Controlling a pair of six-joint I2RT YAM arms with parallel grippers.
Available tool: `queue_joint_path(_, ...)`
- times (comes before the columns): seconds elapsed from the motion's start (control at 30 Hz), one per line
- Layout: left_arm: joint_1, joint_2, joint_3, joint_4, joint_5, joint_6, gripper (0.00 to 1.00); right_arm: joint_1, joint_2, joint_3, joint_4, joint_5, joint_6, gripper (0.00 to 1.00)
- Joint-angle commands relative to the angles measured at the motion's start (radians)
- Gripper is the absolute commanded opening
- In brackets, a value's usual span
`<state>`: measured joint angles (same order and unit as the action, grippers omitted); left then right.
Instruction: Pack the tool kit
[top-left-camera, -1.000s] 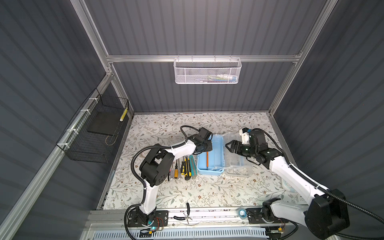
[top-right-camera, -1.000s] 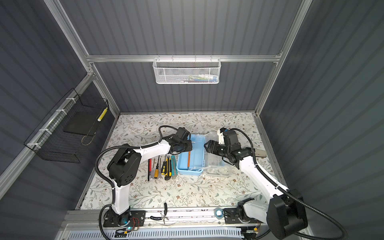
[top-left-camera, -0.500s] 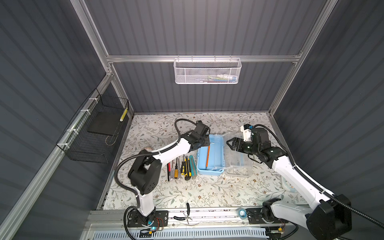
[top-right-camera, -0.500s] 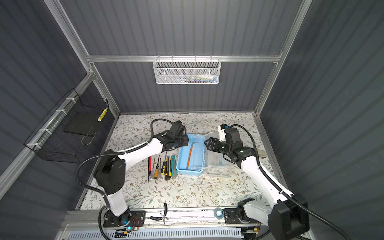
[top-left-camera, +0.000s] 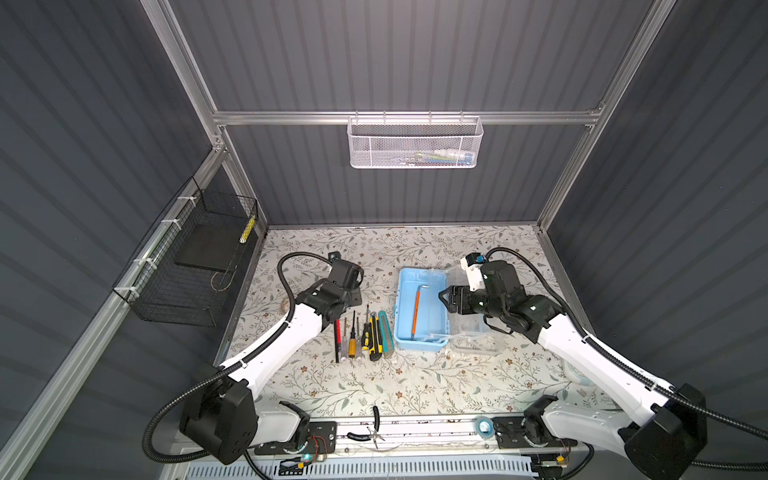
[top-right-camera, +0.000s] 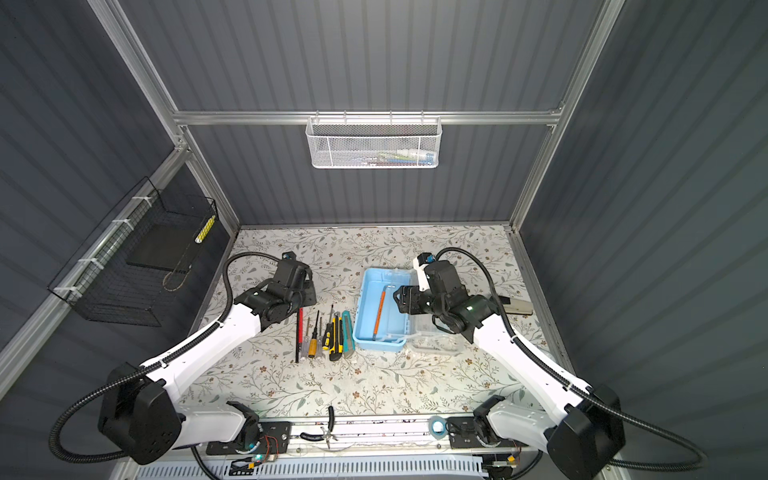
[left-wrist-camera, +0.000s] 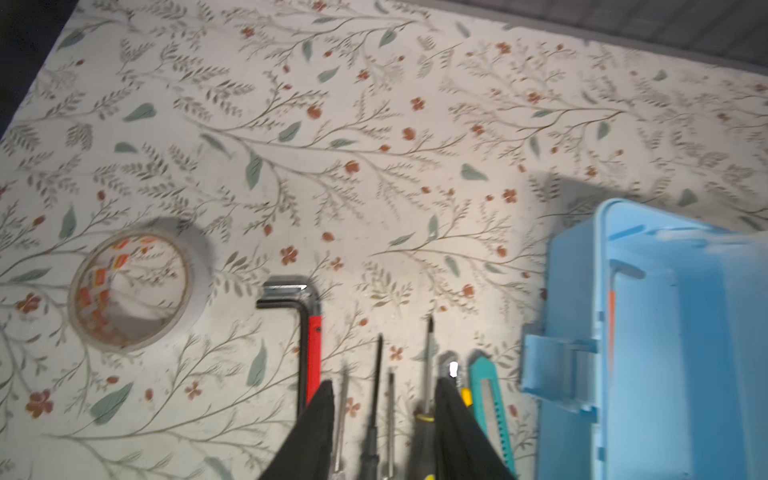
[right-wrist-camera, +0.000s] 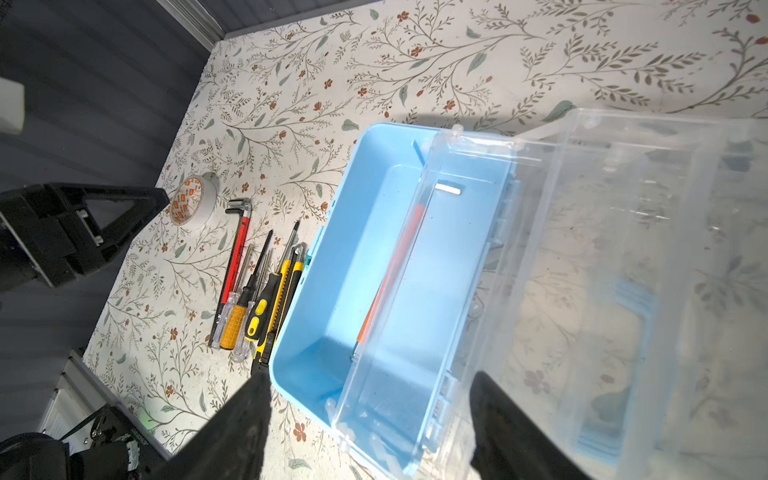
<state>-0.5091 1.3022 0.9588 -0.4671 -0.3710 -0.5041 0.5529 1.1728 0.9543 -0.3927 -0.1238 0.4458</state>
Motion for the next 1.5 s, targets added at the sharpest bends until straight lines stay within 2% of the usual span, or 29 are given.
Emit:
queue_joint_path(0.0,0.032,-0.049,-0.076,-0.030,0.014,-0.001,0.36,0.010,0.031,-0.005,0.032,-0.012,0.021,0.76)
queue_joint_path(0.3,0.110,-0.013,-0.207,0.091,0.102,-0.008,0.25,0.023,0.070,-0.022,0.062,-0.040,0.048,0.76)
queue_joint_path(0.63,0.124,0.100,-0.218,0.177,0.129,0.004,0.19,0.023,0.074,-0.031,0.064,-0.027,0.055,0.76)
queue_joint_path(1.47,0.159,0.272,-0.212,0.226,0.146,0.005,0.17,0.021,0.118,-0.043,0.075,-0.014,0.055,0.76)
